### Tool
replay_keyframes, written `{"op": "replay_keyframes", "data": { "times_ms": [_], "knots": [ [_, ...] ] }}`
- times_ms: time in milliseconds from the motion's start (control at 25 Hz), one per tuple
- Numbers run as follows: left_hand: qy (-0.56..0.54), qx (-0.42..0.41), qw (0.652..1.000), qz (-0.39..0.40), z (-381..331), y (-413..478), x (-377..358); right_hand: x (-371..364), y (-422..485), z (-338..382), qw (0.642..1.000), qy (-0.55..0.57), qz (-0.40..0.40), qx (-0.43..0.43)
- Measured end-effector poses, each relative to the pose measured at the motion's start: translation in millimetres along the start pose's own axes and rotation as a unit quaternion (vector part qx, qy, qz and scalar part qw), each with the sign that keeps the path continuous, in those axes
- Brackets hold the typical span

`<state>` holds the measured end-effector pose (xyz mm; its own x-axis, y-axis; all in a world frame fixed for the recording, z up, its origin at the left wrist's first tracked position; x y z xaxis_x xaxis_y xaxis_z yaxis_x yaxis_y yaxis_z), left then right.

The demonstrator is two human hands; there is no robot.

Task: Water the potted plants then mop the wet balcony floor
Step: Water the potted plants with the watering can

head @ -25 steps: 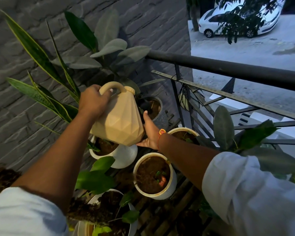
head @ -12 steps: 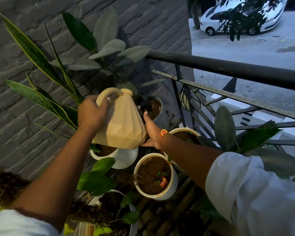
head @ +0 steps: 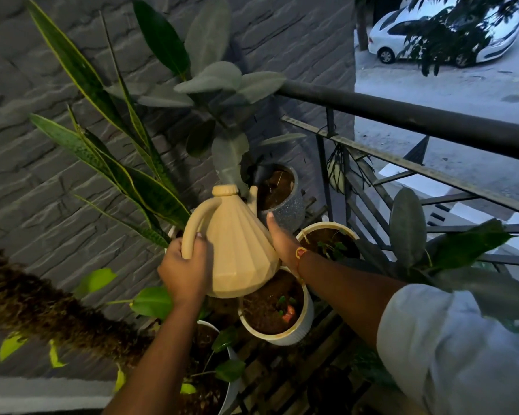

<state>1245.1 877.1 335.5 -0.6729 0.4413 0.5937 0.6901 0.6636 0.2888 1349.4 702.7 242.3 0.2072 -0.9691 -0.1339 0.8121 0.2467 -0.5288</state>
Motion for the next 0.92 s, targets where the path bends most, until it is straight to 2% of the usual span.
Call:
{"op": "replay_keyframes", "data": {
  "times_ms": [240, 480, 720, 920],
  "knots": [
    [-0.023, 0.035, 0.999, -0.029, 32, -26, 17, -17, -13, -12, 0.998, -0.057, 0.004, -0.027],
    [-0.007, 0.048, 0.996, -0.079, 46, -39, 54, -51, -30, -5, 0.996, -0.078, 0.046, -0.028],
    [0.058, 0.036, 0.992, -0.102, 35, -22, 102, -92, -40, -7, 0.992, -0.008, 0.106, -0.06],
    [0.122, 0.01, 0.99, -0.073, 14, 16, 124, -107, -47, -5, 0.985, 0.061, 0.137, -0.084]
  ]
}}
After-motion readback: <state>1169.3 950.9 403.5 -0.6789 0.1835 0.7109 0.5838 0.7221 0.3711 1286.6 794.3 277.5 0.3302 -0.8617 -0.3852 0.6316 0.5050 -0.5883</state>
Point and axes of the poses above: each hand's wrist, its own y-axis towards the middle knuckle, its own x-axis out of the back of the hand, z = x × y, the point moved 2 cm from there along y, towards the middle knuckle, and after that the axes turned 5 degrees about y, right-handed, at the moved point
